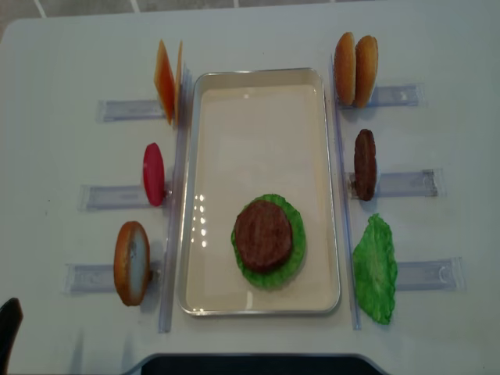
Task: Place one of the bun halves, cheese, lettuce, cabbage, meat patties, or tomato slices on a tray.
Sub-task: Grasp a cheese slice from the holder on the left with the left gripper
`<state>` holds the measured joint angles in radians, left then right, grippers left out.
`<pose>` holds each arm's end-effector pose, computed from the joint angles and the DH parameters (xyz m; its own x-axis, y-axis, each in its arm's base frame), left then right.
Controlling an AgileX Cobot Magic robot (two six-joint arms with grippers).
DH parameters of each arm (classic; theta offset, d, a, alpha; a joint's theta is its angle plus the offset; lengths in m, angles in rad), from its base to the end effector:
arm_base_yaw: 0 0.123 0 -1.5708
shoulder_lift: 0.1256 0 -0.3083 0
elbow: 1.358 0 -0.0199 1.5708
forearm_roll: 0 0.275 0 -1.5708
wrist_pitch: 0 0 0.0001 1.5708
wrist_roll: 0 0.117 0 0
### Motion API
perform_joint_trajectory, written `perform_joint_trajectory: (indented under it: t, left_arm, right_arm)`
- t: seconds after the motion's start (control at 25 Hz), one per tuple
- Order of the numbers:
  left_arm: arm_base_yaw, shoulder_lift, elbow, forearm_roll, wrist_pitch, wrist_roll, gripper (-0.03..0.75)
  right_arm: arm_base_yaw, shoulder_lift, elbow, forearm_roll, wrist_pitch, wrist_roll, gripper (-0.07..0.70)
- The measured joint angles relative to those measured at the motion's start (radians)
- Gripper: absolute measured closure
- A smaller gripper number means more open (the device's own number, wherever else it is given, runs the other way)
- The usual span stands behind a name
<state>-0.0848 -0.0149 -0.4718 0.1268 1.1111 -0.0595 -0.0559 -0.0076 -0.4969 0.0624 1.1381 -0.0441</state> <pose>0.0148 0.0121 0.2638 -0.5071 0.0401 -0.8610 -0.0146 0.9984 0.0551 0.0111 0.0060 0.2685 -0.5182 0.0111 -0.8552 -0.0018 0.9999 0.0141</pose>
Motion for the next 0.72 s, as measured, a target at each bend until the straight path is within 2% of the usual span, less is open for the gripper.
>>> perform_joint_trajectory:
  t: [0.52,0.72]
  left_arm:
    - [0.0,0.008,0.0,0.004,0.0,-0.006,0.027]
    - [0.0,0.166,-0.009,0.011,0.008,-0.023,0.027]
  right_arm:
    - [0.0,0.0,0.0,0.0,0.0,0.0,0.22]
    - [0.0,0.0,0.0,0.0,0.0,0.0,0.22]
